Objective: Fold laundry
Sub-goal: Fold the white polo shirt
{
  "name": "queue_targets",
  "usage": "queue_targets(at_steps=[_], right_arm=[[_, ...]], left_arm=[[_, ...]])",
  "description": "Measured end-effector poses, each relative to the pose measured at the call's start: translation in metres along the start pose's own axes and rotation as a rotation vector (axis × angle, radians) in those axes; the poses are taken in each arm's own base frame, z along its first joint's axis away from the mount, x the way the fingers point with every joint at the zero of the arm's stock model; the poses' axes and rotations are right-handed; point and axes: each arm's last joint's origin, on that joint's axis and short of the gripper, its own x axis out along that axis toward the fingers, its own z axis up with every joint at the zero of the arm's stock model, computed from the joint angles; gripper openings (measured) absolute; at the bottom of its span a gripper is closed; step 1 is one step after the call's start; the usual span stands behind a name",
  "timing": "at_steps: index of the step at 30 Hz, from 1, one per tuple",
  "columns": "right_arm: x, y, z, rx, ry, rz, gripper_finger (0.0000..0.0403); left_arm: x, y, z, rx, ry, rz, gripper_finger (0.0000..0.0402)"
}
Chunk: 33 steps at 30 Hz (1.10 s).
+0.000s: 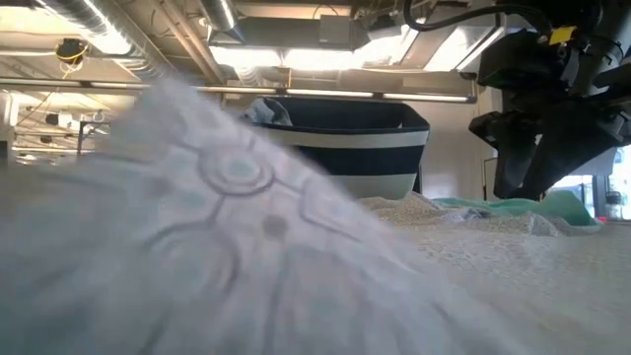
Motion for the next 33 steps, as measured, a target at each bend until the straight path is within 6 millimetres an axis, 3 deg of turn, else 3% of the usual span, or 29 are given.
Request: queue_targets(at_steps=[5,11,19,23,26,29,33], right_arm=[[0.000,0.000,0.000,0.001,-0.002,0.000,0.0151],[0.000,0.000,0.000,0.001,-0.003,0.000,0.0151],[0.000,0.000,0.000,0.026,0.000,0.004,0.0151],[0.000,0.000,0.000,0.029,-0.002,0.011,0.0151],[0.000,0.000,0.001,0.030,-0.007,0.012,0.0151],[0.000,0.001,0.006,0.033,-0.059,0.018,0.0151],[0.002,0.003,0.022,0.045,-0.215,0.032,0.0151]], left_arm=[[-0.023,-0.022,-0.005,-0.203,0.117,-0.137,0.0009],[-0.025,-0.012,-0.015,-0.244,0.203,-0.023,0.0014],[-0.025,0.002,-0.012,-0.244,0.326,0.178,0.0090],[-0.031,-0.002,-0.006,-0.225,0.367,0.180,0.0128],[-0.050,-0.012,0.006,-0.186,0.248,0.091,0.0144],[-0.069,-0.016,0.025,-0.112,0.014,0.037,0.0148],[-0.075,-0.002,0.052,0.009,-0.247,0.192,0.0149]])
